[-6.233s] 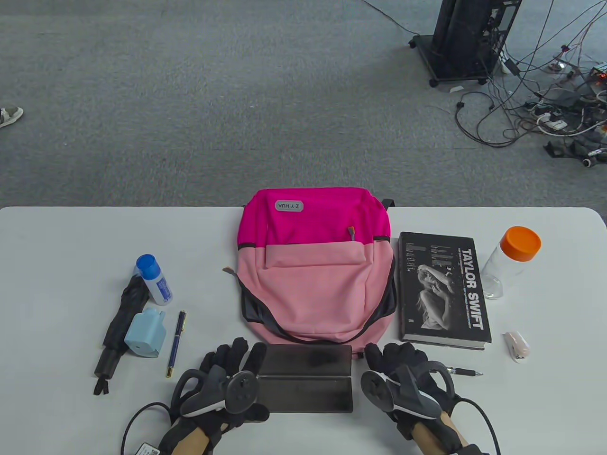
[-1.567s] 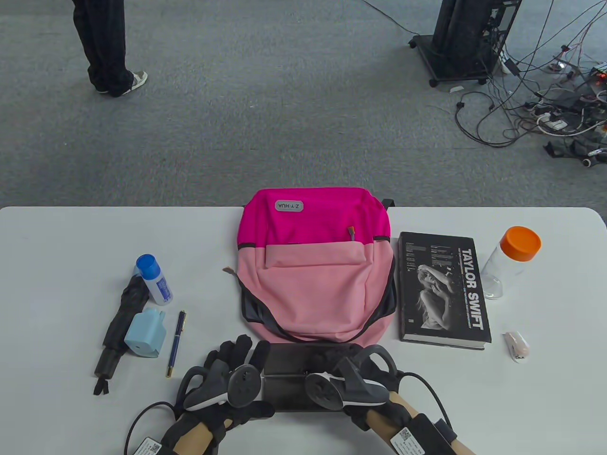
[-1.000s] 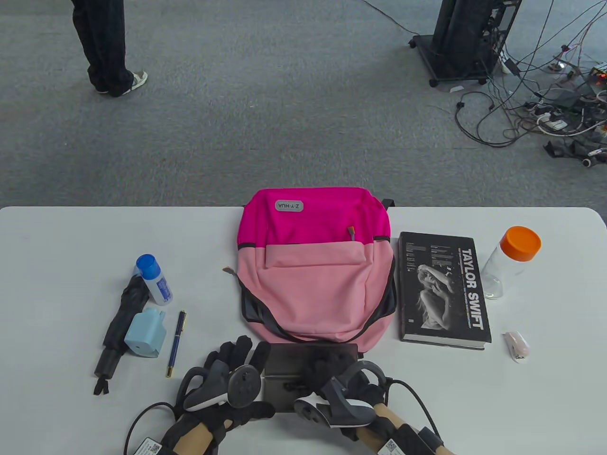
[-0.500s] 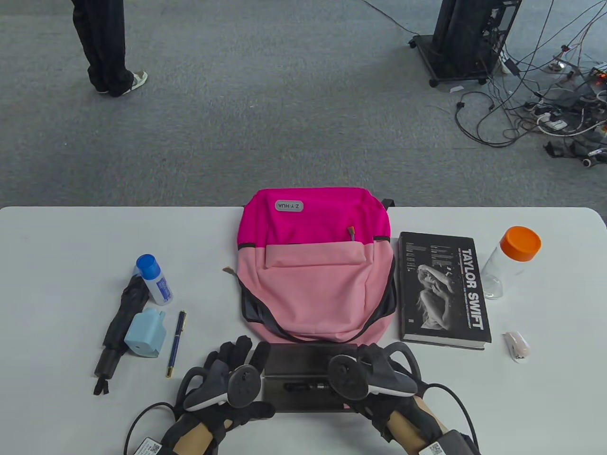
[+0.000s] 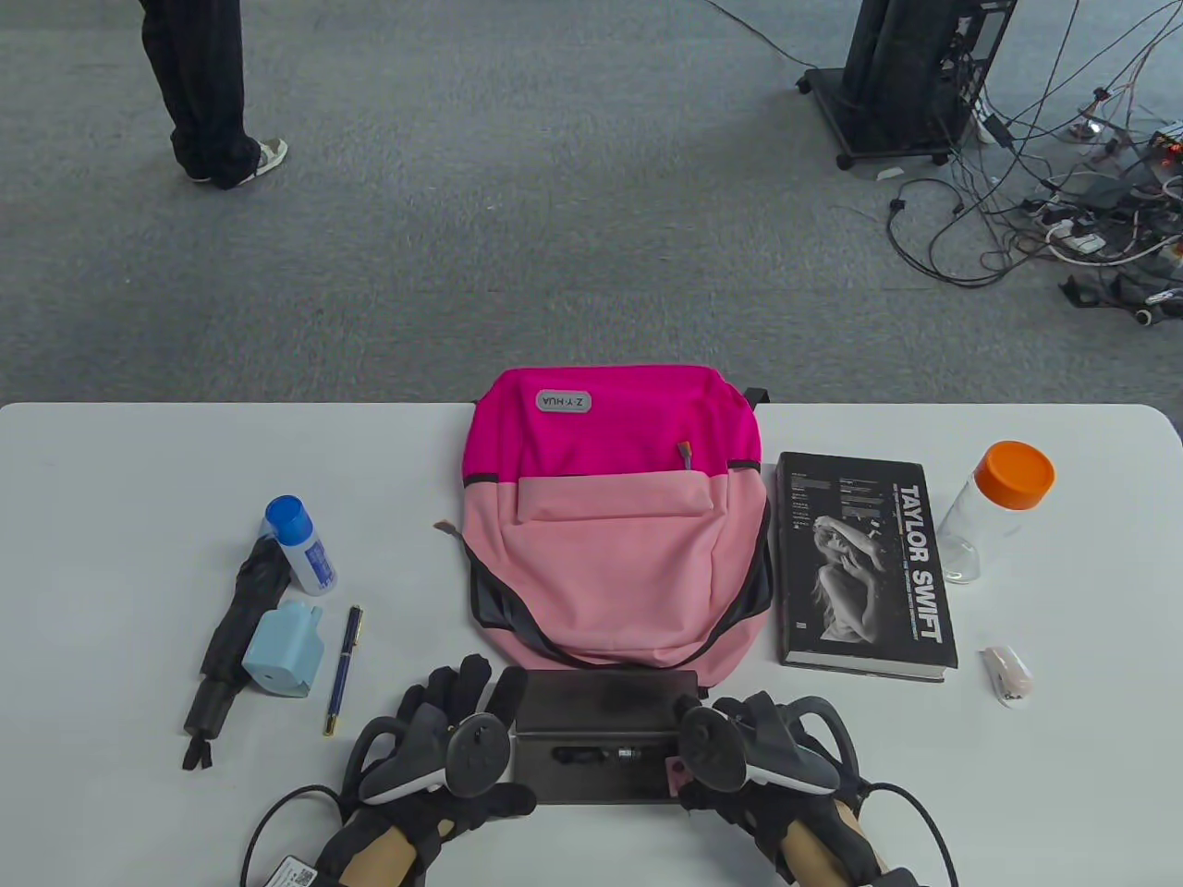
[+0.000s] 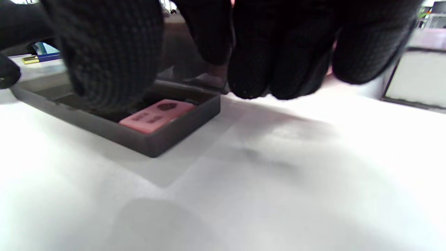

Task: Pack school bag

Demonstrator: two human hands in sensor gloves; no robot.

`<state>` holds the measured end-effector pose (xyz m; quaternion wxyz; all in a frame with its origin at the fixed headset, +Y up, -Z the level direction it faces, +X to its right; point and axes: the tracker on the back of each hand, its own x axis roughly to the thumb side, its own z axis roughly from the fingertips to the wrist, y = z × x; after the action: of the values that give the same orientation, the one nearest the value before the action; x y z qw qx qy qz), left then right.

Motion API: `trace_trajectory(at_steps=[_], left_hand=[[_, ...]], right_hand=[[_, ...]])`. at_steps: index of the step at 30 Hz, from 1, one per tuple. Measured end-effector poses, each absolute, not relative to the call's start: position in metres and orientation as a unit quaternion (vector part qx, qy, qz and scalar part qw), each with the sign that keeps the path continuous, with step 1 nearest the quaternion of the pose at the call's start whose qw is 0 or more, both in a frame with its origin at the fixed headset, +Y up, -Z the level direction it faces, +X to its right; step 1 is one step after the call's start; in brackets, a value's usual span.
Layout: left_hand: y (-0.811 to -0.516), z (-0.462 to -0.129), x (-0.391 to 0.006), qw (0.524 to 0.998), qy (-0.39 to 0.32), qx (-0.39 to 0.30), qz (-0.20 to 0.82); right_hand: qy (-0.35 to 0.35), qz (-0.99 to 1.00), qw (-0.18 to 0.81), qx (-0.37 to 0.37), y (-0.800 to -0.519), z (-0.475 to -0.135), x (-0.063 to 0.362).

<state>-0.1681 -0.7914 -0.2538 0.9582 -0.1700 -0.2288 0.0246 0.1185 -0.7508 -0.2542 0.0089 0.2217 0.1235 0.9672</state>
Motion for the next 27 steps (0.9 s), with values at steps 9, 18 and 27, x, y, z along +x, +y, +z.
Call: trace_trajectory(at_steps=[9,18,27], left_hand=[[-0.792,-0.253,-0.167,0.958,-0.230,-0.170,0.025],[-0.791,-0.252,-0.165,0.958,-0.238,-0.157,0.020],[-0.776,-0.248,-0.159,0.964,-0.238,-0.117,-0.022]], right_hand=[[0.149,0.963,0.011,0.225,-0.764,-0.256,0.108],[0.159,0.964,0.022,0.214,-0.766,-0.260,0.110],[0.157,0.964,0.025,0.212,-0.766,-0.262,0.109]])
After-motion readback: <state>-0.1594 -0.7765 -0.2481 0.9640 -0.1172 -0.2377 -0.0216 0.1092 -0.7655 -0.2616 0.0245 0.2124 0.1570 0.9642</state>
